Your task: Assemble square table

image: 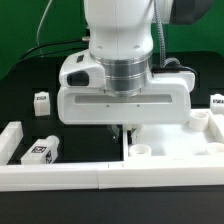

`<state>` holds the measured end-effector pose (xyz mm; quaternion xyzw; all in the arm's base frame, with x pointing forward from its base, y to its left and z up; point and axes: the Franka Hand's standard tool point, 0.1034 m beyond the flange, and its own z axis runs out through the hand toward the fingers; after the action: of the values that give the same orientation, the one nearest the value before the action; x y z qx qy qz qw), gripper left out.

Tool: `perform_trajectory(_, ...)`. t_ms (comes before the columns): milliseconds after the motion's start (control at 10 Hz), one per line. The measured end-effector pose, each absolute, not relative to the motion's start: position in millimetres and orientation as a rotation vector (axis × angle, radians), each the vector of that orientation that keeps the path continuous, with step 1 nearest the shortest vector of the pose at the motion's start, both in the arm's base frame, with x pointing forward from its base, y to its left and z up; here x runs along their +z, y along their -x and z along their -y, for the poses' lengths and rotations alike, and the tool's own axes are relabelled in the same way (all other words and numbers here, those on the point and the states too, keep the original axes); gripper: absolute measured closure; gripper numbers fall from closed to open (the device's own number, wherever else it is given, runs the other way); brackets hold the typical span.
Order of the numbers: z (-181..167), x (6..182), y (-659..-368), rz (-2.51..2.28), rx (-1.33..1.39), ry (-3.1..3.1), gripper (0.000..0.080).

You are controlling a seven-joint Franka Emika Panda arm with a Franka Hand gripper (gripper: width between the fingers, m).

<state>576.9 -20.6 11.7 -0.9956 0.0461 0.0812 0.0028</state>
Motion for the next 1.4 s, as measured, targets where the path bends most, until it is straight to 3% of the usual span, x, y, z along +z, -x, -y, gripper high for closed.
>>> perform_trajectory(100,20.6,11.6,-576.9,-0.145,0.255,3.122,0.0753)
perform_trajectory(300,20.6,11.5,-576.9,-0.145,0.255,3.122,0.0438)
perform_trajectory(400,19.7,13.2,-575.8,-0.149,0.268,3.12,0.0438)
perform_trajectory(500,14.1,26.9,-568.3,-0.15,0.341,3.1,0.0242)
perform_trajectory(600,8.8,42.6,-561.1,-0.15,0.406,3.08,0.0178)
perform_trajectory(800,-18.4,59.8,-556.7,-0.164,0.416,3.114,0.0154)
perform_trajectory(1200,-25.7,52.0,-553.9,-0.088,0.421,3.168,0.015)
perform_trajectory(1400,-66.0,67.2,-543.0,-0.163,0.455,3.16,0.015)
